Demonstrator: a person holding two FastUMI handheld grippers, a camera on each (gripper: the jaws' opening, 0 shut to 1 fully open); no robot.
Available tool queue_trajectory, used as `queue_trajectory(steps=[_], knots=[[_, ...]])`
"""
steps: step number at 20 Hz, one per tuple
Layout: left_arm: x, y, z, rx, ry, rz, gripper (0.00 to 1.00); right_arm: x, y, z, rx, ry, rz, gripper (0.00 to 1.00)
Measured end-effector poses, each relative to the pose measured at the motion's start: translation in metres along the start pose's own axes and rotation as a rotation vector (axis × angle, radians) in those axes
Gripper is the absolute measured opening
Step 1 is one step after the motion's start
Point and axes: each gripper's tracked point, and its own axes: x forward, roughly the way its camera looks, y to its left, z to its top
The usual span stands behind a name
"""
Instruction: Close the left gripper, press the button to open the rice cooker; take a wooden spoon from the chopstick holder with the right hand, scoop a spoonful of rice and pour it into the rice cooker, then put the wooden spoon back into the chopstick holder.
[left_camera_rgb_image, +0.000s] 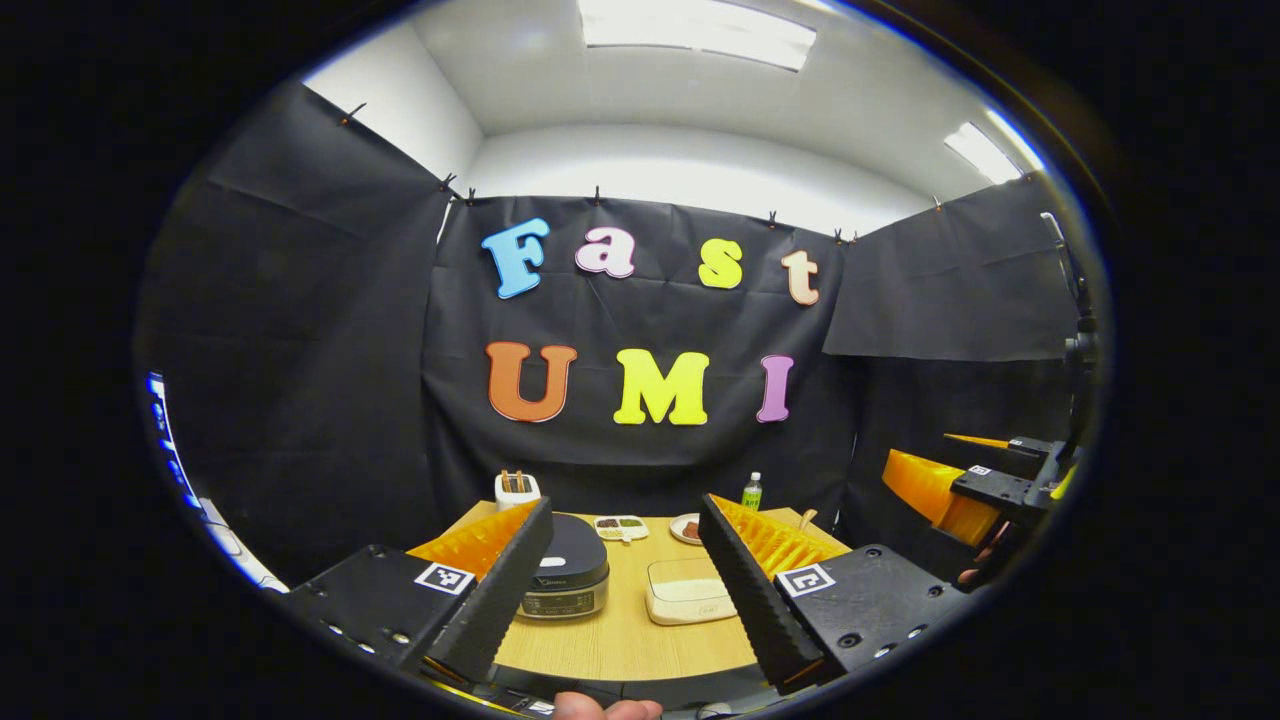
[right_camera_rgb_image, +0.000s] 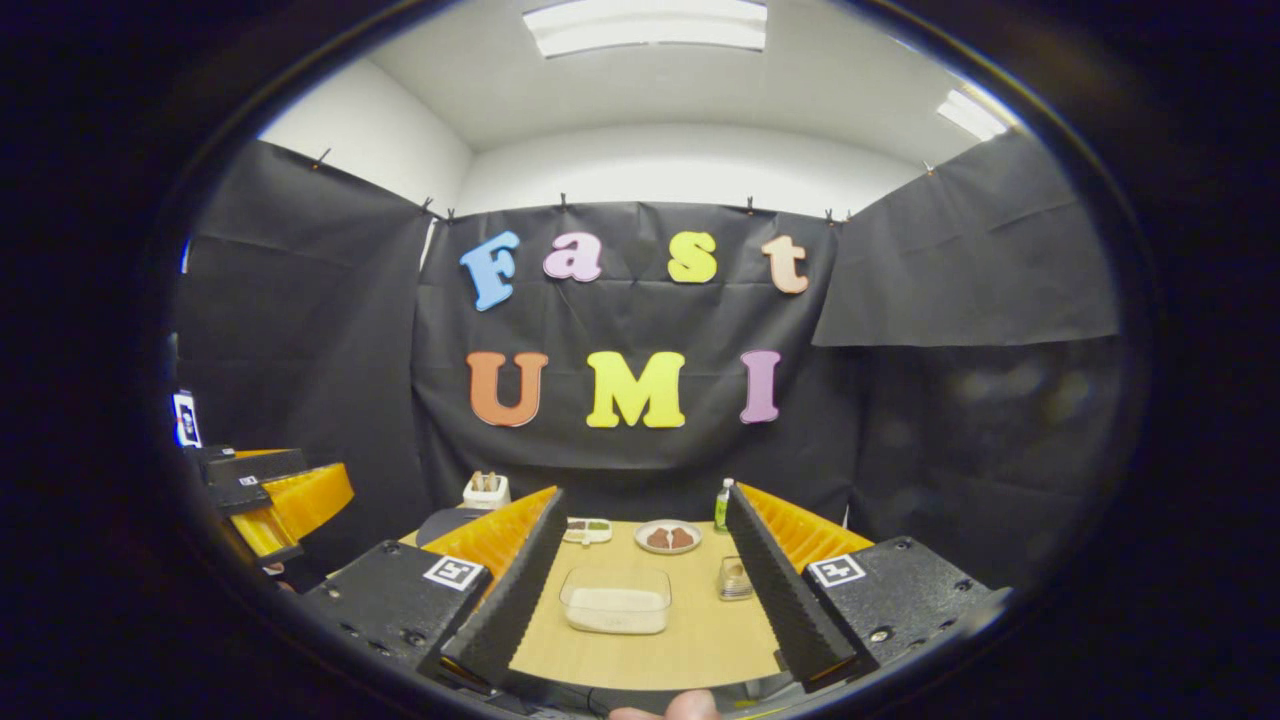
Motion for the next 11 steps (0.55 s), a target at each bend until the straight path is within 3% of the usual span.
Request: queue_trajectory(steps=[11], knots=[[-0.005, -0.007, -0.004, 0.026, 0.004, 0.025, 0.94, -0.008, -0.027, -0.016, 0.035, 0.012, -0.047, 1.0]])
